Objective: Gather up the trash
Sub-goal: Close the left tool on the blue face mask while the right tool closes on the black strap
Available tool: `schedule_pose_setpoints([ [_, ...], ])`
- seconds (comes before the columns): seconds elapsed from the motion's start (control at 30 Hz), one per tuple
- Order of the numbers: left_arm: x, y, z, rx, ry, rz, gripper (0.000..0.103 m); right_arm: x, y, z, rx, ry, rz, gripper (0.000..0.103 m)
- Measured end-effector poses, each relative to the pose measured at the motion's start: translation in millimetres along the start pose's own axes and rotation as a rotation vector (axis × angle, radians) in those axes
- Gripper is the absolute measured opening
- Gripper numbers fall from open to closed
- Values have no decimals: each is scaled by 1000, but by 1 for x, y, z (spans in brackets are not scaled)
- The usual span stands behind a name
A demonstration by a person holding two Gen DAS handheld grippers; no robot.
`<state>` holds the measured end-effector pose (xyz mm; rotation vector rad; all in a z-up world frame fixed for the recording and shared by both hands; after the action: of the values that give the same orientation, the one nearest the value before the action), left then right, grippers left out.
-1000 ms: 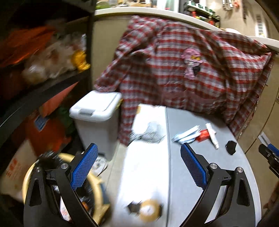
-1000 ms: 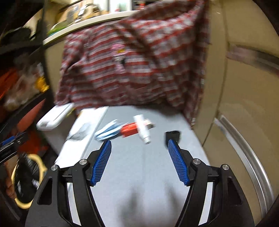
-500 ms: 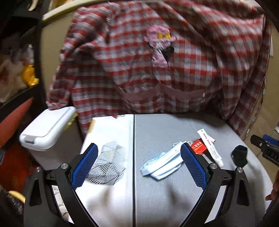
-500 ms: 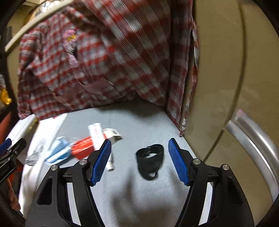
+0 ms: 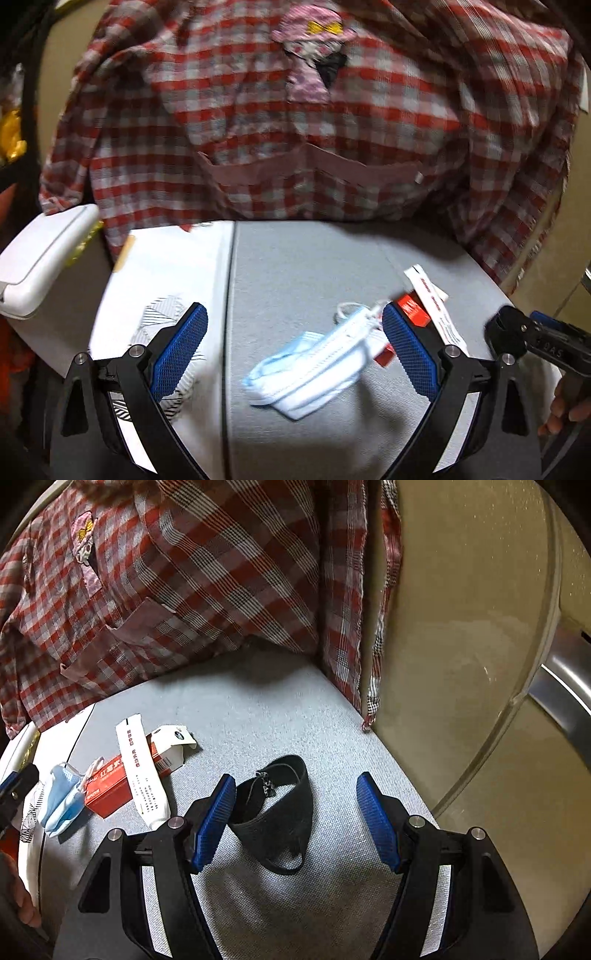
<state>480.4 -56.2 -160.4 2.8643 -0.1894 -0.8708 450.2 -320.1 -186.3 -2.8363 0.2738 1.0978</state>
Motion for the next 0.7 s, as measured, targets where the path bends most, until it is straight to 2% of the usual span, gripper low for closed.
schedule_pose_setpoints([
  [0.17,4,10,4,40,-22,23,92,4,-1,3,1,-16,-13,68],
  [0.2,6,10,6,41,-40,30,88,3,-2,3,-1,-16,-13,66],
  [0.23,8,11,8,43,-58,36,76,3,-3,3,-4,-15,-18,55],
  [0.27,11,12,11,50,-81,47,69,3,-6,3,-13,-12,-27,48],
  [0.33,17,14,16,66,-123,60,37,3,-8,3,-25,-15,-30,34],
  [0.37,18,14,17,68,-132,67,31,2,-10,4,-31,-13,-32,31],
  [0.43,17,12,17,58,-125,73,18,1,-14,2,-45,-1,-40,13],
  [0.53,15,11,16,66,-112,69,11,-2,-18,1,-68,17,-39,6],
  [0.7,5,16,12,97,-74,60,8,-14,-25,-6,-101,67,-34,2],
])
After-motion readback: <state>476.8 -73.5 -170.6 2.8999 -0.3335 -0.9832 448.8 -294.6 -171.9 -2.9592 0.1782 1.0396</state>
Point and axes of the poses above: each gripper's, at about its wrist camera, not at the fingertips, and x roughly the way its jaws point, y to its right, z to its underside, the point moved 9 cm from there along x, roughly the way its jaws point, and after that the axes turned 5 degrees about -x, right-handed, at the moved point
